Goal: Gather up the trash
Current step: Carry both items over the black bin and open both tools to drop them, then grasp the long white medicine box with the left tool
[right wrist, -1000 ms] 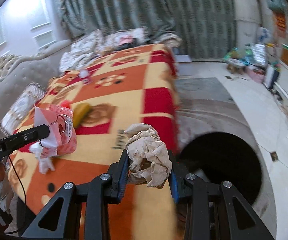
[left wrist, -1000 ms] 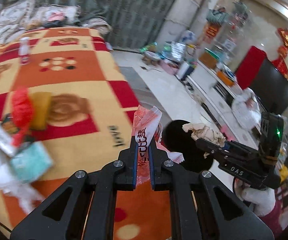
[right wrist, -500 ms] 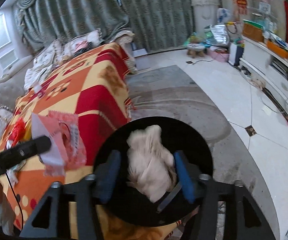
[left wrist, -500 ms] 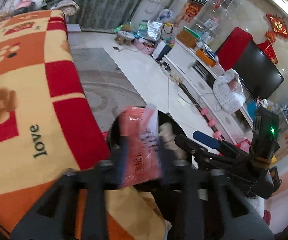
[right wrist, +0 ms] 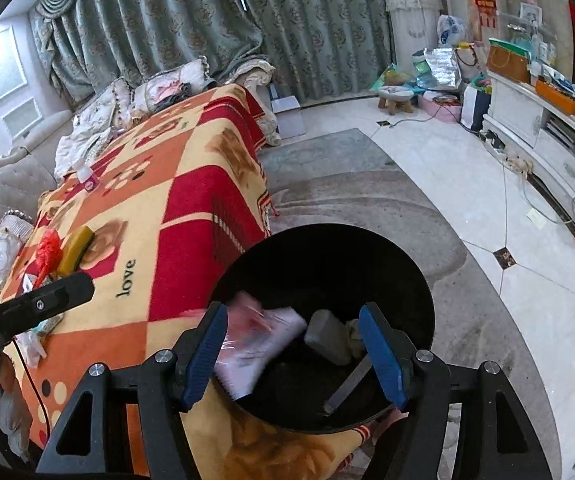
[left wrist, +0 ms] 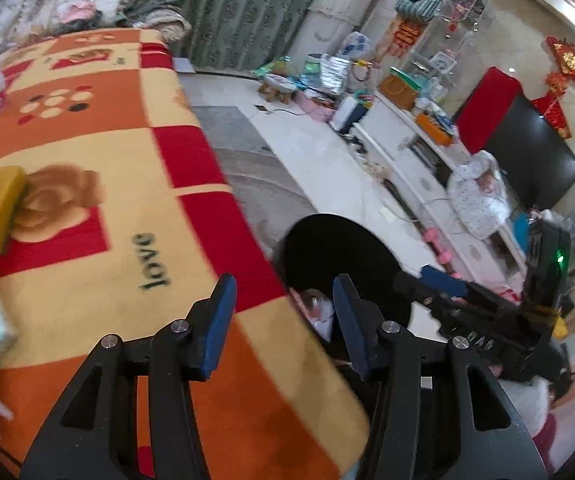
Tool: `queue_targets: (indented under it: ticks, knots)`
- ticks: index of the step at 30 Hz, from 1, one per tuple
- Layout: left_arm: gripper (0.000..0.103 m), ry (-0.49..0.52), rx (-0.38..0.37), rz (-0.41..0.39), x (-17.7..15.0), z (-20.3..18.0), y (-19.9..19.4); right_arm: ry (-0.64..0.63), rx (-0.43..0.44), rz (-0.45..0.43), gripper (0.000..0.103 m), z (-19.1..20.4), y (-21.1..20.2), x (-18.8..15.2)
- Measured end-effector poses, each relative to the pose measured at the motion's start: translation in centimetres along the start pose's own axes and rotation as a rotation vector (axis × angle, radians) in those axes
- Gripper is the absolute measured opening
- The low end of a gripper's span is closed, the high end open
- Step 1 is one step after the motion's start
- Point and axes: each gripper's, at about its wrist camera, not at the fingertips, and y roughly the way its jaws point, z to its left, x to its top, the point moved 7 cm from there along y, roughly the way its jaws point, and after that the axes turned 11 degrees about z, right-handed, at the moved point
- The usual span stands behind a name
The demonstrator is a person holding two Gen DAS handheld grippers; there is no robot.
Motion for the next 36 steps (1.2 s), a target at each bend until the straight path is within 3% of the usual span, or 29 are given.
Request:
queue_targets:
  ticks: [11, 20, 29, 36]
  knots:
    - [0.049, -0.088, 0.2, -0.053, -3.2, 7.2, -4.2, -0.086, 0.05, 0.03, 0.066, 5.8, 1.0, -0.3]
    - [0.049, -0.201, 0.267, -0.101, -5.9, 14.2, -9.6, -0.202, 0.131, 0.075, 0.067, 13.8, 2.5, -1.1]
    - [0.049, -0.345, 0.4, -0.135, -9.7, 23.7, -15.6, -0.324, 0.227, 0.11, 0.068, 22.8, 4.3, -1.8]
    - [0.049, -0.431, 0.418, -0.136, -11.1, 27.4, -17.0, -0.408, 0.263, 0.149, 0.068, 28.3, 5.8, -2.7]
